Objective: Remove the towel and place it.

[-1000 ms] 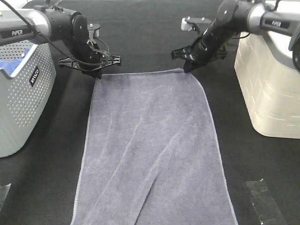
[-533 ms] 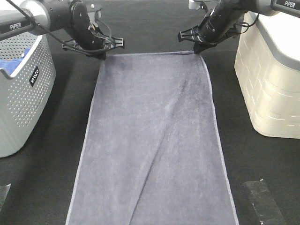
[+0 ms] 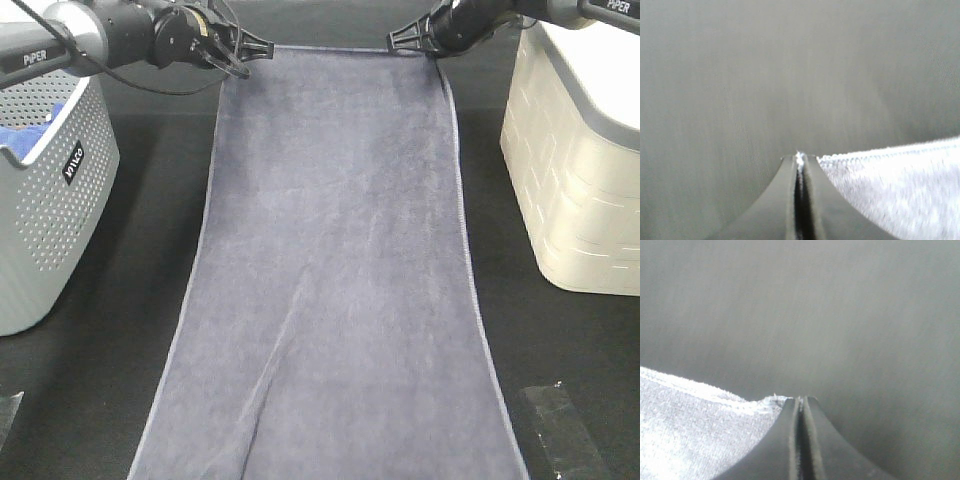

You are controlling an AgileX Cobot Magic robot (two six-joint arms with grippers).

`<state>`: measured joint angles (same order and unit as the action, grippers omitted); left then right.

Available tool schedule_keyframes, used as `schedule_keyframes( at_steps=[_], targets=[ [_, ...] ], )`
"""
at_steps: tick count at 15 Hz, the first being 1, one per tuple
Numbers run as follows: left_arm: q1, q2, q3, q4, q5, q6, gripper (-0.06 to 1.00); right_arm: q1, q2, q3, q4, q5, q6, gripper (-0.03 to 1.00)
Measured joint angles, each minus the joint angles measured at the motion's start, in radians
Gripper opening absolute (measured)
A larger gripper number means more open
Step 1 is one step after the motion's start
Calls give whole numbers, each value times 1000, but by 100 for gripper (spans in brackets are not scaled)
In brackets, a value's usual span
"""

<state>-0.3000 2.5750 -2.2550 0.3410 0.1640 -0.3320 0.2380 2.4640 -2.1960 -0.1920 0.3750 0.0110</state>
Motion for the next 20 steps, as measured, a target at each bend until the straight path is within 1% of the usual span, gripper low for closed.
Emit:
schedule_keyframes(
  at_steps=[2,3,4,6,7,8,9,11,12,14,15,16,17,18,19,20],
  targets=[
    [0,20,0,83,-65,0,1,0,0,0,-46,-72,3,0],
    [0,26,0,101,-76,0,1,0,2,0,-50,-85,3,0],
    [9,51,0,124,-115,1,1,0,14,0,-65,-161,4,0],
    [24,77,0,129,-148,1,1,-1,38,0,-71,-219,4,0],
    [43,100,0,132,-185,0,1,-1,73,0,-71,-263,4,0],
    [48,104,0,133,-200,0,1,-1,86,0,-71,-275,4,0],
    [59,119,0,133,-254,0,1,-5,123,0,-71,-307,4,0],
    [61,146,-1,135,-314,0,1,-18,173,0,-71,-345,4,0],
    [61,165,-1,138,-333,0,1,-25,192,0,-71,-363,4,0],
    [61,194,-1,142,-338,0,1,-28,214,0,-72,-381,4,0],
    [61,197,-1,142,-327,0,1,-29,219,0,-72,-389,4,3],
    [61,197,-1,140,-319,0,1,-30,222,0,-73,-391,4,8],
    [63,197,-1,140,-318,0,4,-32,223,-1,-73,-394,4,17],
    [65,197,-1,139,-313,0,12,-32,224,-1,-73,-395,4,30],
    [67,197,-1,139,-311,0,27,-32,224,-1,-73,-395,4,44],
    [67,197,-1,131,-312,-8,46,-32,224,-1,-73,-395,4,56]
  ],
)
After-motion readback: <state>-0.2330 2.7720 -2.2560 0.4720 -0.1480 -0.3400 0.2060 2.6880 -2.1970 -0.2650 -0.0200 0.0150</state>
